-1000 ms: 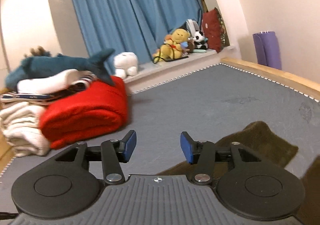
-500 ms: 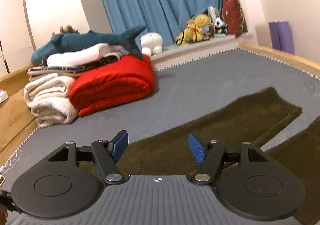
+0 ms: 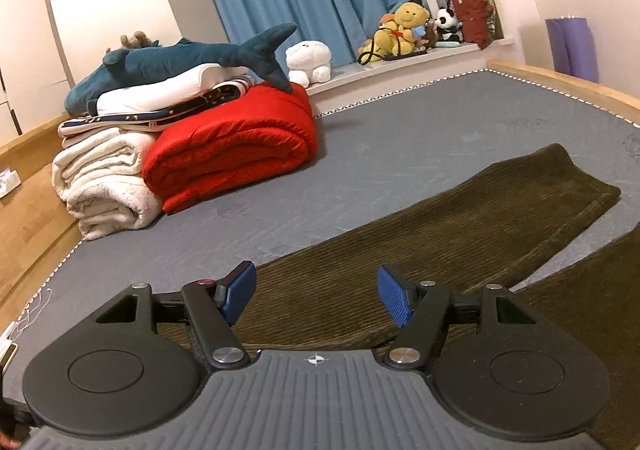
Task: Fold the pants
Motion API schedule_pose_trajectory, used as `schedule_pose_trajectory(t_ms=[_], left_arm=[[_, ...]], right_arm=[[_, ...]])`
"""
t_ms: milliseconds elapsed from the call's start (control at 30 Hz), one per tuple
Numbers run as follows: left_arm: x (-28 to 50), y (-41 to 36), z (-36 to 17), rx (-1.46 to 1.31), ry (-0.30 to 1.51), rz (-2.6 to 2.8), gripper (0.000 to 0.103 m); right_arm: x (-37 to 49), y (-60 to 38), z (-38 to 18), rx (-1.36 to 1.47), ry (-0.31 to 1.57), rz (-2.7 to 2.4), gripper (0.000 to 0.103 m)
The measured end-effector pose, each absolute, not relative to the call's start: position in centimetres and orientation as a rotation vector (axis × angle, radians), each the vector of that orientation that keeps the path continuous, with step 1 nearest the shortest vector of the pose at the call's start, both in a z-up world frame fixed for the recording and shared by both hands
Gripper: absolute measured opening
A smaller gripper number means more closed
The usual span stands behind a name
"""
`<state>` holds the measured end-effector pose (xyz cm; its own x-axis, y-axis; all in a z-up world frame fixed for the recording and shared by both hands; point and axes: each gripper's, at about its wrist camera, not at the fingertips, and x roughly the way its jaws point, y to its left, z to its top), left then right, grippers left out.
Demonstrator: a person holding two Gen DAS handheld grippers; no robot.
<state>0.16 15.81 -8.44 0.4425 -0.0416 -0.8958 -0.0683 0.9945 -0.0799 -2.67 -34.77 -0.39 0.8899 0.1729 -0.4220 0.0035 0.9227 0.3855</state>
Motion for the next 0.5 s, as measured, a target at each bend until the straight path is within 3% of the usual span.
schedule_pose_trajectory(t_ms=[133,267,367,400,433,500], left_arm=[[-2.1,16.3,-4.6,-0.122,1.029,0.020,0.028],[-3.4,17.1,-4.3,-0.176,1.057,0.050,0.029],[-2.7,16.5,-6.4,-0.114,1.153,0.077,0.039],[-2.7,16.1,-6.6,-0.055,1.173,0.127,0.039],[-2.5,15.6,-6.3,0.042,1.154,0.191,0.039],[-2.8,14.9,-4.5,0.128,1.068,0.235,0.050]], right_arm=[[-2.8,-34.9,-0.3,0.424,0.465,0.076,0.069],[-3.2,-34.7,-0.1,0.421,0.459,0.073,0.069],[-3.4,-34.4,-0.1,0.409,0.465,0.080,0.069],[-3.5,-34.3,-0.2,0.404,0.470,0.081,0.069],[-3.4,-34.3,-0.3,0.398,0.479,0.082,0.069],[-3.4,-34.2,-0.5,0.392,0.498,0.080,0.069]])
